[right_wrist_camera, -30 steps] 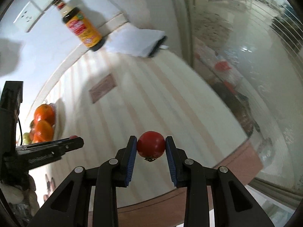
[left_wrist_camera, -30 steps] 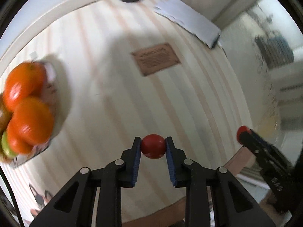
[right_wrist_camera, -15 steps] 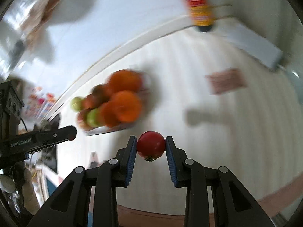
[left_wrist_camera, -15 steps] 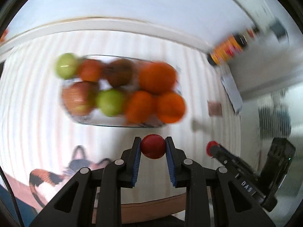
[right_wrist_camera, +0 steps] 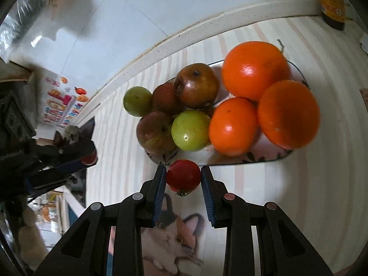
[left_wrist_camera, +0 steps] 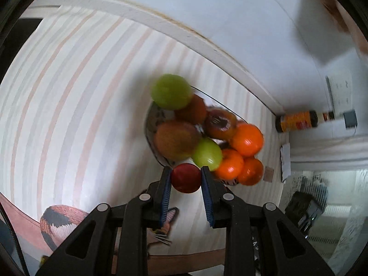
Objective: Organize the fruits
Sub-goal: 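Carry both tomatoes onto the plate and open both tools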
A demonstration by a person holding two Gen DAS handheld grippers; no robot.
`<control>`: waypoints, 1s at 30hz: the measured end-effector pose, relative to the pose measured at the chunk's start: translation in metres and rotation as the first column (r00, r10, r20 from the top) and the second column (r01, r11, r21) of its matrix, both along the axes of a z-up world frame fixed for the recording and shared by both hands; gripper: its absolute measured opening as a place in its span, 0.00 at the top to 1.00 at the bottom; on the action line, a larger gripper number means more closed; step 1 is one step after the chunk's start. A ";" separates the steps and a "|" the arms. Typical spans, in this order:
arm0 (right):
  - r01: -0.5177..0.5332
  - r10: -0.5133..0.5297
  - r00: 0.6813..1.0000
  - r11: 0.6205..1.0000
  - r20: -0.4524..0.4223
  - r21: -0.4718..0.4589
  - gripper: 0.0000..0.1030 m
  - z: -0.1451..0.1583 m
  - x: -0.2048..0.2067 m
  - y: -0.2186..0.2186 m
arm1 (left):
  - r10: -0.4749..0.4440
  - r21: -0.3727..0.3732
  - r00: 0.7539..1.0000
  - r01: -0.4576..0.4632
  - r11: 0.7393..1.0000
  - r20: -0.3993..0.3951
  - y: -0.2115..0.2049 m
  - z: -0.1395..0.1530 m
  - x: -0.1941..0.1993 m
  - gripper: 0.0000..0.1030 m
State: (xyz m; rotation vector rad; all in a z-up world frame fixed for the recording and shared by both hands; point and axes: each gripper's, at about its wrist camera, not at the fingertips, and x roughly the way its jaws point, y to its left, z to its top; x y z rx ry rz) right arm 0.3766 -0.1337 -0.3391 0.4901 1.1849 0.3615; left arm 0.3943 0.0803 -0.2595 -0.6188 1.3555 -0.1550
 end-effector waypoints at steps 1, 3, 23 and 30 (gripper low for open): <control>0.008 -0.008 1.000 1.000 -0.002 -0.007 0.68 -0.003 0.001 0.003 | 0.004 -0.011 1.000 -0.004 1.000 -0.008 0.006 -0.003 0.002 0.78; 0.021 -0.021 1.000 1.000 0.001 -0.013 0.68 -0.006 0.003 0.006 | 0.009 -0.017 1.000 -0.009 1.000 -0.020 0.015 -0.008 0.006 0.78; 0.025 -0.023 0.999 0.997 0.028 -0.075 0.67 -0.024 0.016 0.054 | 0.012 -0.111 0.996 -0.022 0.994 -0.092 0.041 -0.055 0.062 0.78; 0.050 -0.047 0.998 0.994 0.032 -0.093 0.66 -0.026 0.017 0.057 | -0.001 -0.153 0.996 -0.014 0.988 -0.094 0.036 -0.064 0.068 0.77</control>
